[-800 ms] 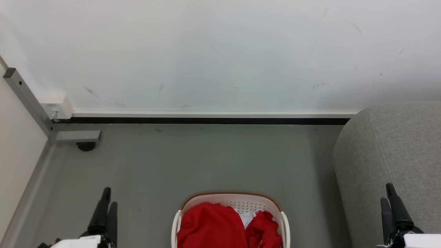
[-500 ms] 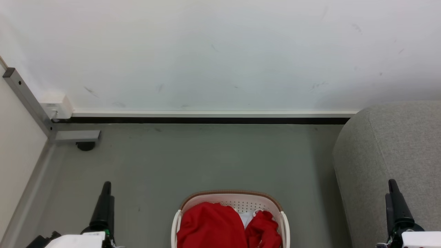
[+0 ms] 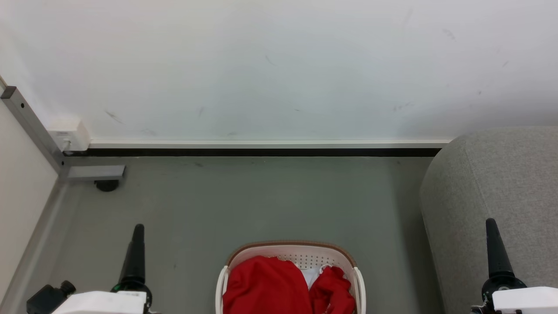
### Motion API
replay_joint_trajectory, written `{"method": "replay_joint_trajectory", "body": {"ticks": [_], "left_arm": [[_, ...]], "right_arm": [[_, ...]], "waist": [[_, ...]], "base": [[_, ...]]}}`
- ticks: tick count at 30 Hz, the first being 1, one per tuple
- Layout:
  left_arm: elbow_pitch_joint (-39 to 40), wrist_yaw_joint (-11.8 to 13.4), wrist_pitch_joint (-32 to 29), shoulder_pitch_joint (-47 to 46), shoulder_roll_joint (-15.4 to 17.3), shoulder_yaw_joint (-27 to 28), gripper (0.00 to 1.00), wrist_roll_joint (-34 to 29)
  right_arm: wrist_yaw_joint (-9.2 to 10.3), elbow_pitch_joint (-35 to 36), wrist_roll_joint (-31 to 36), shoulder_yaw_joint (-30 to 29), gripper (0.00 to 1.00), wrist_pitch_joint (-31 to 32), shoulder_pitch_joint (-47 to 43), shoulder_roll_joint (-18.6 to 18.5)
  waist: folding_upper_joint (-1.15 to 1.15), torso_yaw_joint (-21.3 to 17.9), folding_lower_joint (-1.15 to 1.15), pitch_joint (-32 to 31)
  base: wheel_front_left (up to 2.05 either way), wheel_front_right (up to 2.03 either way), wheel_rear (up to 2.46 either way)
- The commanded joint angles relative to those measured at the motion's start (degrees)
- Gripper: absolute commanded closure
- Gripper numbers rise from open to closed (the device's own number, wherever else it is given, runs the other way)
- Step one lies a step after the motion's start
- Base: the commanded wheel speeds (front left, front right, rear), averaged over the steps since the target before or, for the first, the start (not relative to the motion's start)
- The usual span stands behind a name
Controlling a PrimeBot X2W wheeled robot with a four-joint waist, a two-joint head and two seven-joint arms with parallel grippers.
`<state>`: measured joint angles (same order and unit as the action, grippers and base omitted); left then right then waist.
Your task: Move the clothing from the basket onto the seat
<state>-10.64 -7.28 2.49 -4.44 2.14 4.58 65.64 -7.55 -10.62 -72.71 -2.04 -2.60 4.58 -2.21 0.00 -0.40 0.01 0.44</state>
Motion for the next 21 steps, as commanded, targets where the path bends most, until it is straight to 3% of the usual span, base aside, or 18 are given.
{"method": "replay_joint_trajectory", "body": {"ticks": [1, 21], "left_arm": [[1.11, -0.17, 0.68, -0.89, 0.52, 0.0, 0.0, -2.51], [2.54, 1.14, 4.4, 0.4, 0.67, -1.61, 0.0, -25.98]], "right_arm": [[0.04, 1.12, 2.46, 0.34, 0.0, -0.56, 1.52, -0.6], [0.05, 0.31, 27.14, 2.4, 0.0, -4.23, 1.4, -0.71]], "waist": [[0.0, -0.02, -0.01, 0.0], [0.0, -0.46, -0.01, -0.24]], "base": [[0.0, 0.0, 0.0], [0.0, 0.0, 0.0]]}}
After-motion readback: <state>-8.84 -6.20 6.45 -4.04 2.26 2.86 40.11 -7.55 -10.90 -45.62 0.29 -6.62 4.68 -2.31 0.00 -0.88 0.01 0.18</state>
